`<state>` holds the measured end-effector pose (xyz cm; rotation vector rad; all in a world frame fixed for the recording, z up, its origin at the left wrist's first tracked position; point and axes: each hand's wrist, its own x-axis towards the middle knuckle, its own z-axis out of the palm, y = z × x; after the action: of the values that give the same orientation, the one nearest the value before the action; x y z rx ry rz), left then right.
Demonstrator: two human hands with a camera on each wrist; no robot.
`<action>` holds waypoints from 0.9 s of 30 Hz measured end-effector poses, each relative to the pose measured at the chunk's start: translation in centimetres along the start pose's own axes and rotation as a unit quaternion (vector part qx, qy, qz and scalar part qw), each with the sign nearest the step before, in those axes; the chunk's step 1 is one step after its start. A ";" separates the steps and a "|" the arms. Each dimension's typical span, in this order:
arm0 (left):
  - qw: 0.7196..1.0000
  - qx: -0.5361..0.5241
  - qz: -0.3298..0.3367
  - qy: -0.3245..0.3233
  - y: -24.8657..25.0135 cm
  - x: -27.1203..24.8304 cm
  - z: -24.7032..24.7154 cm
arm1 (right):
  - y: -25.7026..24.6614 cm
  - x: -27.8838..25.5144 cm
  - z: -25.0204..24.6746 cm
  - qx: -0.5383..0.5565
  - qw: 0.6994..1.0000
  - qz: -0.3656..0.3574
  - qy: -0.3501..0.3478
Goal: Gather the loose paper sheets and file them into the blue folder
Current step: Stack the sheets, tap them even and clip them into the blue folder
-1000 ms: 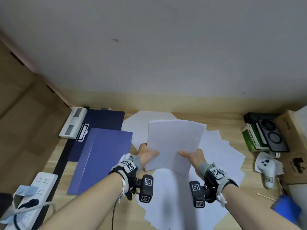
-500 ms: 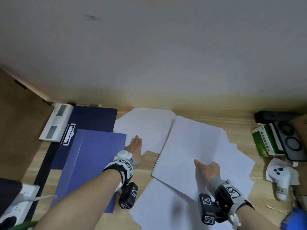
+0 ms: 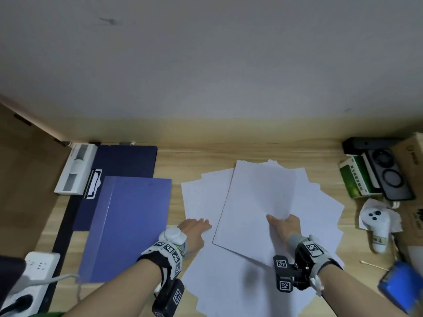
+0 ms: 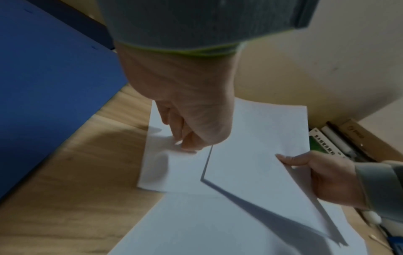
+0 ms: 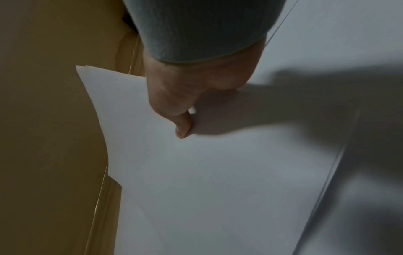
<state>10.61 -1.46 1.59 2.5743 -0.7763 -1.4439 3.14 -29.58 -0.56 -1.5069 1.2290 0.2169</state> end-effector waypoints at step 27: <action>0.987 -0.057 -0.021 0.147 0.7 10.0 -9.4 | 5.8 -0.2 -3.3 0.051 0.998 0.033 -0.008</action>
<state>22.32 -8.33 -0.78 2.6434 -0.5827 -1.0455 -2.87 -31.17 -2.82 -1.3749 1.2607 0.2055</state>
